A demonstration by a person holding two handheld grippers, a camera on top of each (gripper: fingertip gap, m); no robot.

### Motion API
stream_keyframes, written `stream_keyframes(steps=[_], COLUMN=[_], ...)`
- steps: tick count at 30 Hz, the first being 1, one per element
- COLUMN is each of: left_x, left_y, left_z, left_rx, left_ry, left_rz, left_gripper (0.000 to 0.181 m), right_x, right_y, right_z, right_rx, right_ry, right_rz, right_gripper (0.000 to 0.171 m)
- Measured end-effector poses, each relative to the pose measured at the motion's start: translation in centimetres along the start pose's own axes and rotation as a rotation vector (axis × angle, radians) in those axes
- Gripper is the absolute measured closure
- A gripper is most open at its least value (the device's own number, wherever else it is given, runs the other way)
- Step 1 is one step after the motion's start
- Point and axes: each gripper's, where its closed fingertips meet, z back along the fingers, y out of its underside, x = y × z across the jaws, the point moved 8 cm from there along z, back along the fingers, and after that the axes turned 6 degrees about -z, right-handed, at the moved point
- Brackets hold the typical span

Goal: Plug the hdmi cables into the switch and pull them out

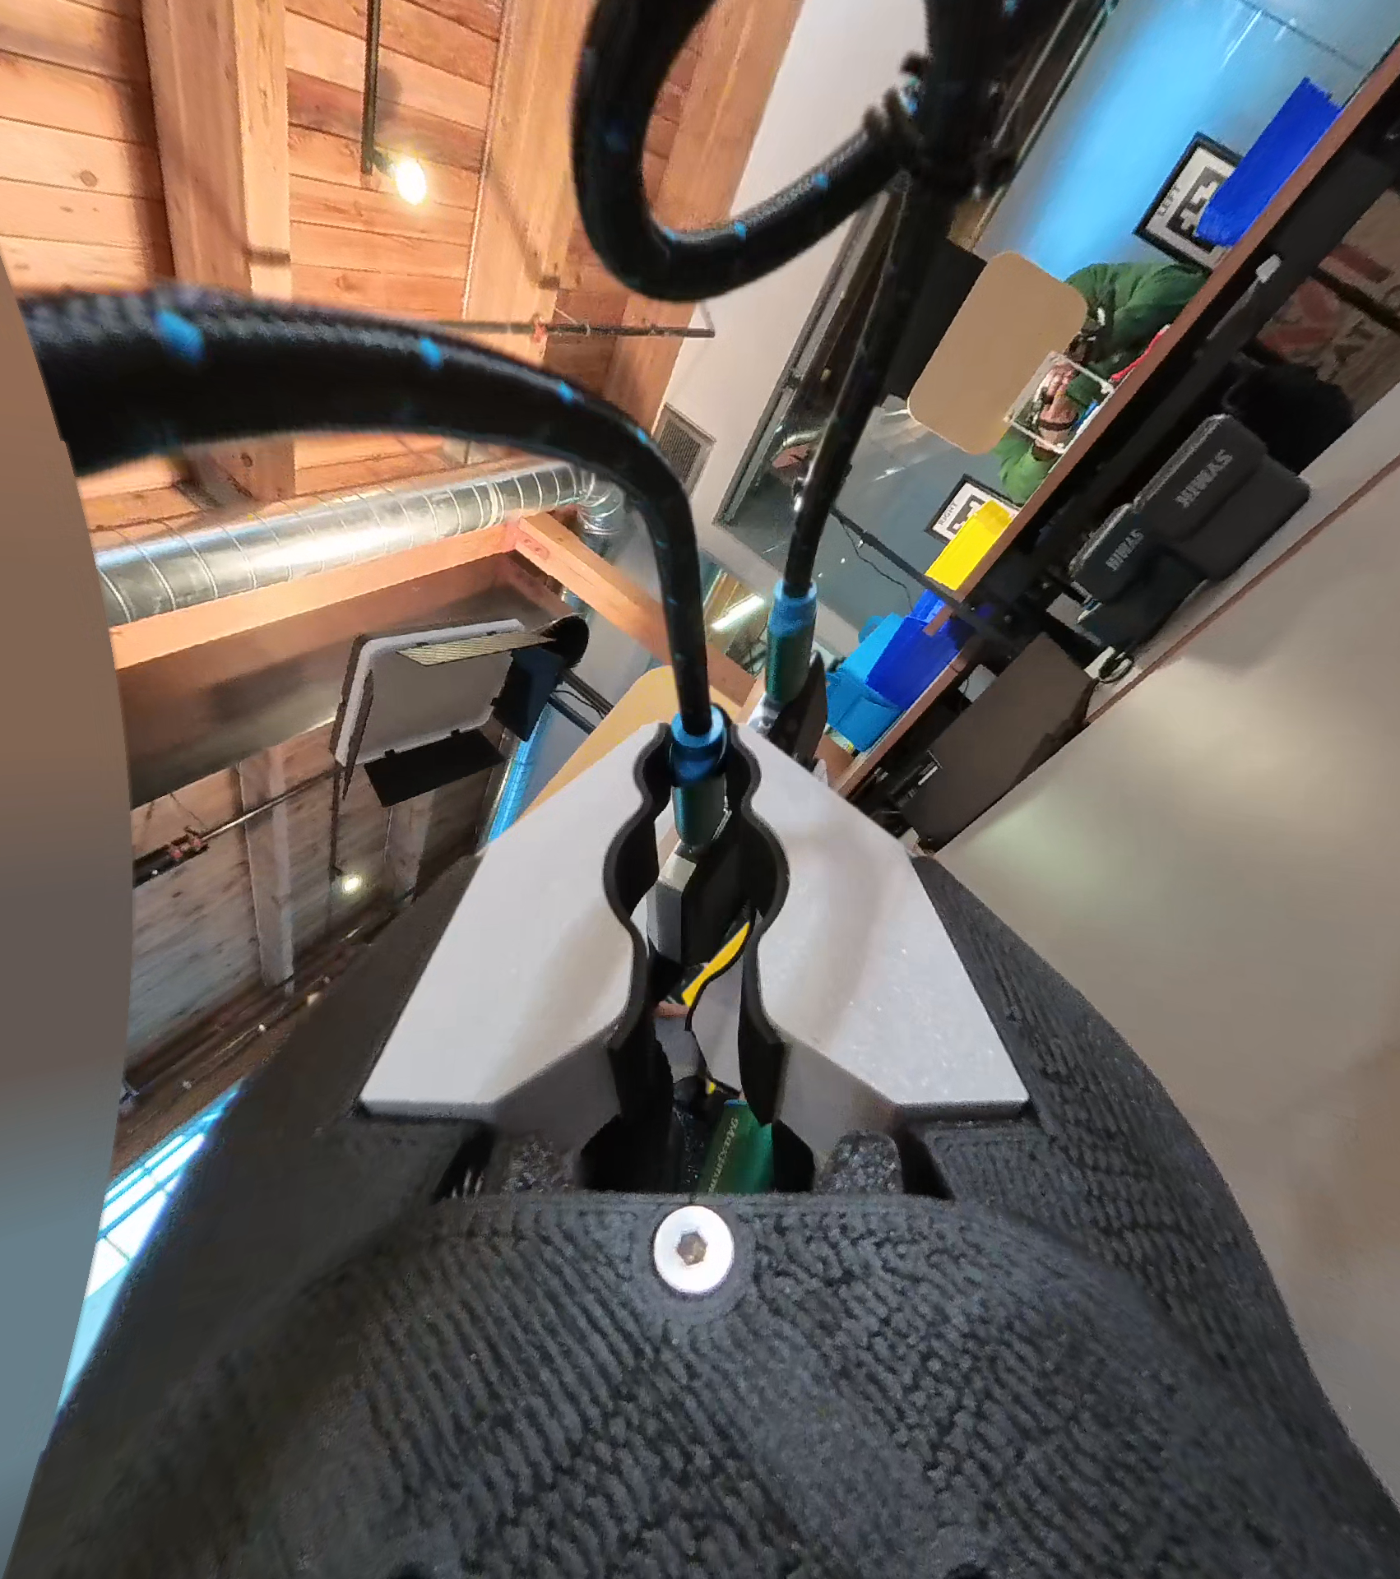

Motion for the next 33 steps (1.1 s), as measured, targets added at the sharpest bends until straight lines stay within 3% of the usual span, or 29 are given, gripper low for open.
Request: stream_keyframes(steps=[7,18,27,33], left_x=[0.3,1.5,1.1,0.8], left_y=[0.4,0.8,0.9,0.7], left_z=[0.0,0.4,0.3,0.1], left_rx=[-0.012,-0.039,-0.018,-0.005], left_ry=[-0.003,-0.125,-0.121,-0.076], left_rz=[0.089,-0.041,-0.121,-0.106], left_gripper=[0.163,0.161,0.163,0.161], right_x=[1.0,1.6,0.8,0.4], right_y=[0.2,-0.2,-0.1,0.2], right_z=[-0.6,-0.8,-0.8,-0.4], right_rx=[0.002,0.111,0.22,0.201], right_ry=[0.045,0.043,0.035,0.037], right_rz=[0.059,-0.026,-0.031,-0.054], right_gripper=[0.161,0.161,0.161,0.161])
